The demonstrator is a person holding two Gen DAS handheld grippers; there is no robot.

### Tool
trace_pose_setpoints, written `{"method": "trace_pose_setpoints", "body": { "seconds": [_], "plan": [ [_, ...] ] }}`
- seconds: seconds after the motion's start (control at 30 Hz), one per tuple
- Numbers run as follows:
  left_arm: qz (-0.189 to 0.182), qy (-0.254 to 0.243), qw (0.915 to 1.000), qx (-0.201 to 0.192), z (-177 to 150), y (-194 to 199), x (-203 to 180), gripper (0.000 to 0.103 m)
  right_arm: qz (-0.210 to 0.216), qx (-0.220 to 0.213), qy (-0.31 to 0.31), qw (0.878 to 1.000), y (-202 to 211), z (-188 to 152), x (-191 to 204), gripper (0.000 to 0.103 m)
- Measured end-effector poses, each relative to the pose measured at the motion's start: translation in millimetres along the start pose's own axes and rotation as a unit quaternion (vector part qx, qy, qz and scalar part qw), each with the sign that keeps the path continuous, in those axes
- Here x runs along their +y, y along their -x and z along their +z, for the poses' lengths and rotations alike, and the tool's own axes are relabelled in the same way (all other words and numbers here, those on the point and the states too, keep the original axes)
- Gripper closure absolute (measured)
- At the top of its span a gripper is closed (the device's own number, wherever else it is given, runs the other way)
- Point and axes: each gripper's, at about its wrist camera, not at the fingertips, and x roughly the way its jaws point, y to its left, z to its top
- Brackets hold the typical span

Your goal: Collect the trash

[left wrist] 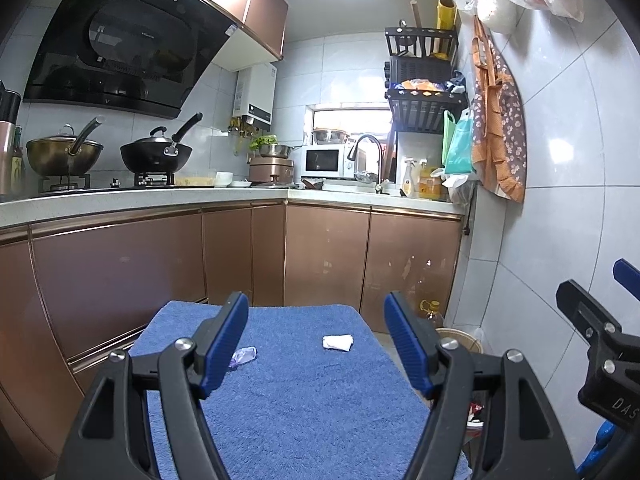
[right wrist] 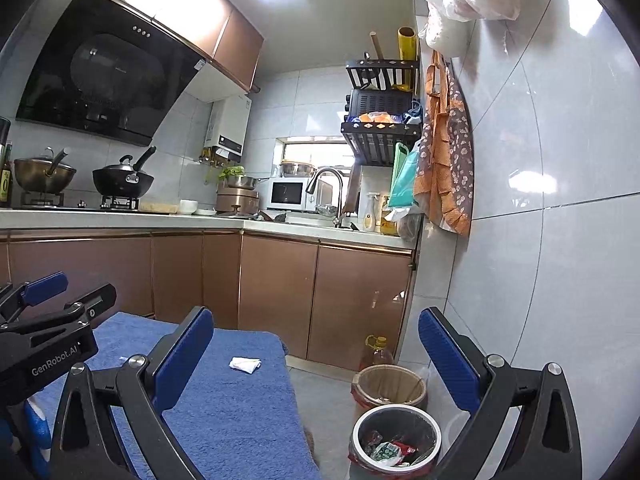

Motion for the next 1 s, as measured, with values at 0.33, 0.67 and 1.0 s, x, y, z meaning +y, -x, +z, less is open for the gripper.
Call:
{"method": "trace_pose_setpoints", "body": {
  "seconds": [0.33, 0.67, 1.0],
  "plan": [
    [0.004, 0.003, 0.9999, 0.014, -9, -28, 2, 0.034, 0.000, 0.029, 0.006, 1.000, -37, -3, -7, 0.000],
    [0.027, 0.025, 0.9987, 0.036, -11, -56, 38, 0.034, 0.006, 0.044, 0.011, 0.999, -73, -1, -3, 0.000],
    [0.073, 0.019, 0.9964, 0.041, -11, -67, 97, 0.034, 0.035, 0.060, 0.027, 0.997, -101, -3, 5, 0.000]
  ]
}}
